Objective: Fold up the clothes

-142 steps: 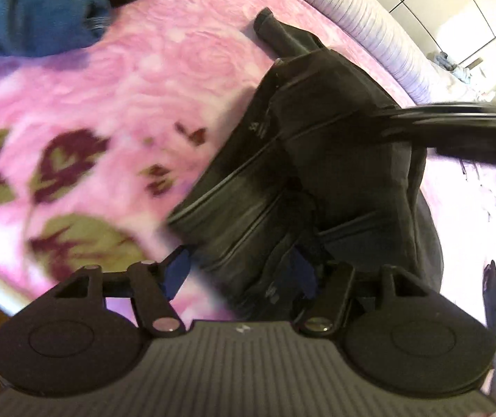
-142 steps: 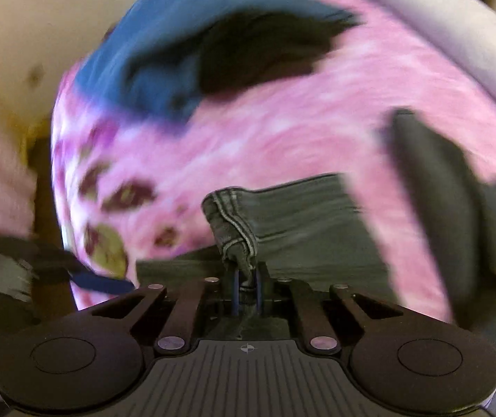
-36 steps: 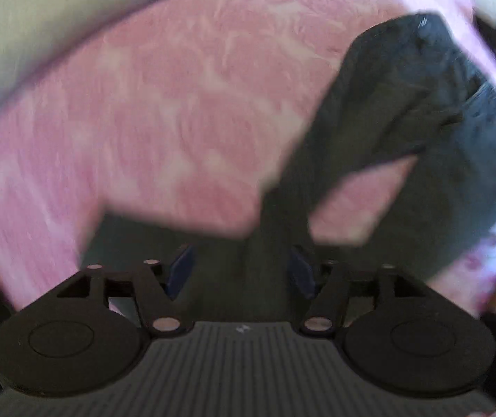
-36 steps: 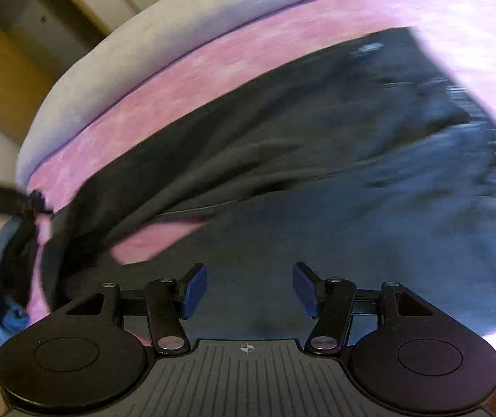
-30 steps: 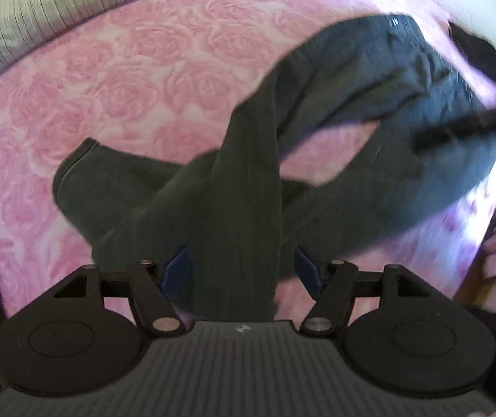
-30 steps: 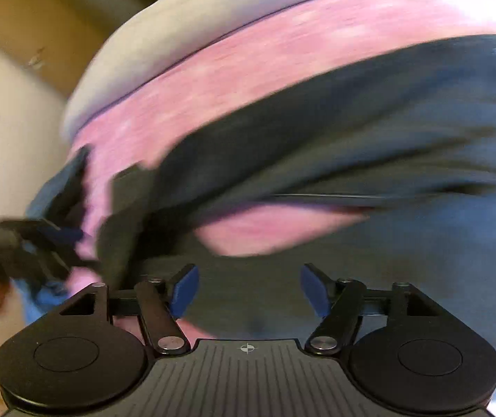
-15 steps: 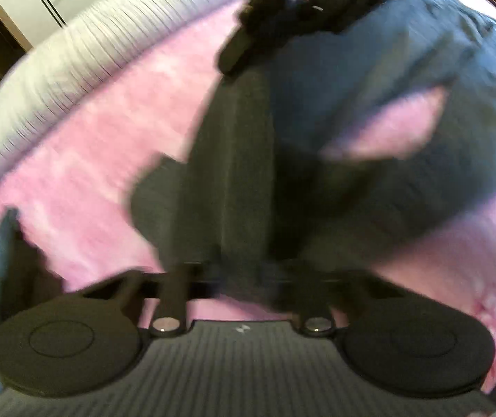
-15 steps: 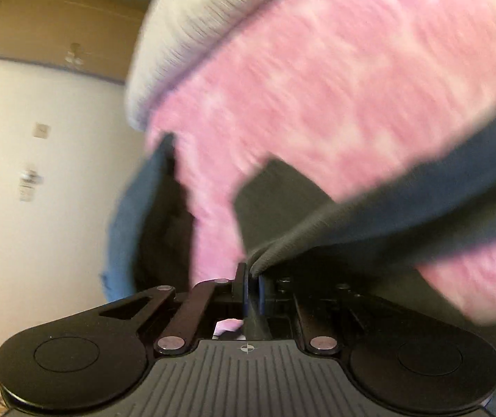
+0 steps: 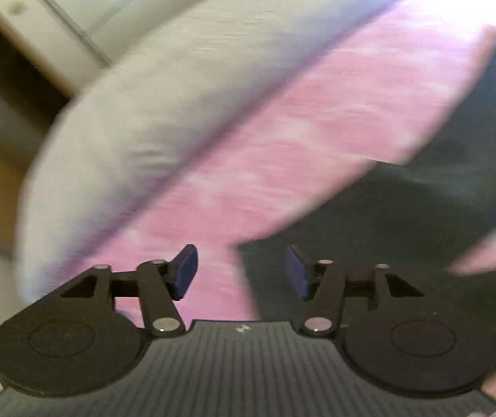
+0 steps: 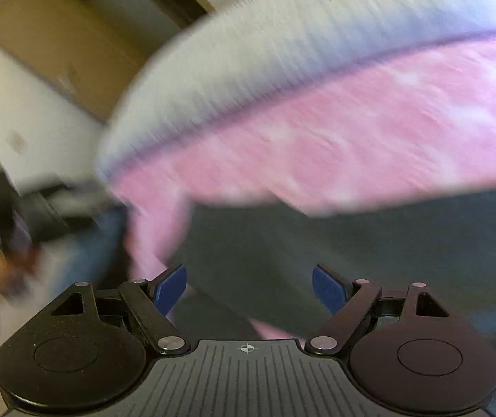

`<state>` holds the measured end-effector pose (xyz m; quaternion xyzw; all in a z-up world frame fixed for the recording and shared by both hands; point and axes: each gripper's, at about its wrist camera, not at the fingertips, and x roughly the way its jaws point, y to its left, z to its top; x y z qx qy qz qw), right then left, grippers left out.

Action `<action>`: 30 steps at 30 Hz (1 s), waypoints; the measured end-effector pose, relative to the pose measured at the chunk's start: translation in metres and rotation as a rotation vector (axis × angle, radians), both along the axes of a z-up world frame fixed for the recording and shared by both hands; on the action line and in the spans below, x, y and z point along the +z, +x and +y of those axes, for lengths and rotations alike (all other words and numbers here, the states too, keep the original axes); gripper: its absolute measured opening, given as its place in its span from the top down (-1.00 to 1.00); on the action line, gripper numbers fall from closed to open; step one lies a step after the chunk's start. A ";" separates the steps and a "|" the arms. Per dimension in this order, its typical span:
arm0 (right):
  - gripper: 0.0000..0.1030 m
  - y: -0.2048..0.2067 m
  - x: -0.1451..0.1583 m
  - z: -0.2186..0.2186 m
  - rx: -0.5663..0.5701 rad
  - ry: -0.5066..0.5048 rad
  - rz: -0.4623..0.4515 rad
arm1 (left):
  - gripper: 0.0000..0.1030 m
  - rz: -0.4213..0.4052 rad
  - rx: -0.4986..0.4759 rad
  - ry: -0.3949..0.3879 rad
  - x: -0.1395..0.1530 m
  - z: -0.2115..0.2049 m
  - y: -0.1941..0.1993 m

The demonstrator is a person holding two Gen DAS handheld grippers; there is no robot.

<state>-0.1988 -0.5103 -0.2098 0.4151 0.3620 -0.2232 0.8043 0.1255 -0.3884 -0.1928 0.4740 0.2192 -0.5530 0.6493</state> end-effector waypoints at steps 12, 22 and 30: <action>-0.61 -0.199 -0.047 0.071 -0.209 0.086 0.386 | 0.43 -0.015 -0.722 0.273 -0.139 0.118 -0.190; -0.61 -0.300 -0.059 0.078 -0.294 0.130 0.428 | 0.88 0.317 -0.531 0.462 -0.039 0.088 -0.176; -0.61 -0.324 -0.040 0.096 -0.301 0.089 0.309 | 0.92 0.593 -0.511 0.650 0.039 0.055 -0.154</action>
